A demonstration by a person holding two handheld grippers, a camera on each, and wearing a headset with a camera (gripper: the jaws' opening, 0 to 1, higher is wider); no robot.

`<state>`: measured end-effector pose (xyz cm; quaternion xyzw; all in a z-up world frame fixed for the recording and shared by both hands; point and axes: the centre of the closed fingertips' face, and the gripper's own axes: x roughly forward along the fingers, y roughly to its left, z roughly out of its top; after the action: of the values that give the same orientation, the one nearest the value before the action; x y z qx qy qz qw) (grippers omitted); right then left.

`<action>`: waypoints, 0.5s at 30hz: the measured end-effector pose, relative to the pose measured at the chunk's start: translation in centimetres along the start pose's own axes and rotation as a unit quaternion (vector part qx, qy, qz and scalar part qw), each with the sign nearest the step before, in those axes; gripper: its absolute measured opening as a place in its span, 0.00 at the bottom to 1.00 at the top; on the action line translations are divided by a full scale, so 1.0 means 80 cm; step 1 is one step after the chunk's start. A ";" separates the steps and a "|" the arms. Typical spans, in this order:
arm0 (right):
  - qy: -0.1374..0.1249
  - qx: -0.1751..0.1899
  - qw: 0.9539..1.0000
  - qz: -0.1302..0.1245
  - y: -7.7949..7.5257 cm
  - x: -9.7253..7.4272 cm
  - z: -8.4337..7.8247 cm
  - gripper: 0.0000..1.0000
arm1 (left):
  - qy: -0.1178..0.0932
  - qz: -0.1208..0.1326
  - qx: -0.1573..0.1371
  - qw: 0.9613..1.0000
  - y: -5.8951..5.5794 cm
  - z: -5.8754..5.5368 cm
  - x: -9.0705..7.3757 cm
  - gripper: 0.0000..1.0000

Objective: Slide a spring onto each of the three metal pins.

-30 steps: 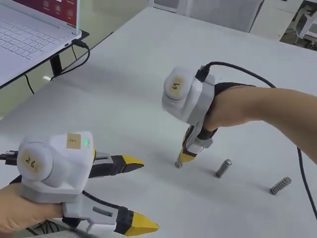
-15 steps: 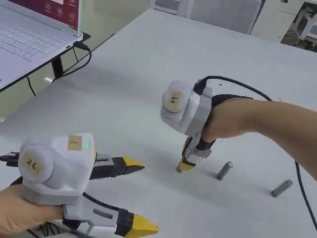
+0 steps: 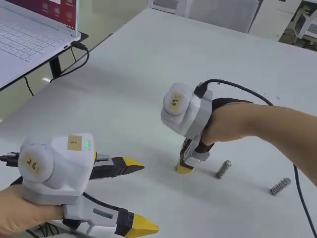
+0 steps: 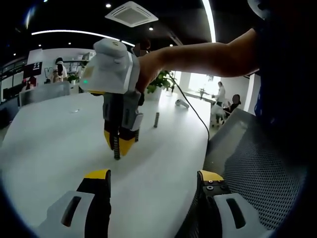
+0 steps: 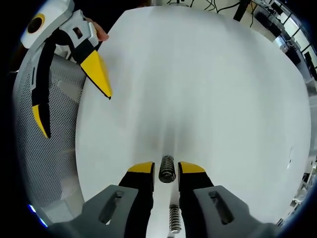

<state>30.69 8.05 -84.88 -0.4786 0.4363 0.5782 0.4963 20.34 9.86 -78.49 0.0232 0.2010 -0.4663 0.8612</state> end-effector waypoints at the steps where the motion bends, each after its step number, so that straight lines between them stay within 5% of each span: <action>1: -0.002 0.003 1.000 -0.001 -0.001 -0.001 -0.001 0.18 | 0.000 0.000 0.000 1.000 0.000 0.000 0.000 0.66; 15: -0.025 0.020 0.999 -0.014 0.004 -0.018 -0.017 0.29 | 0.001 -0.002 0.001 1.000 0.005 0.004 0.003 0.67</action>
<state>30.59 6.47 -83.68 -0.4597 0.4283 0.5743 0.5248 20.92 9.81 -78.37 0.0245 0.2014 -0.4680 0.8601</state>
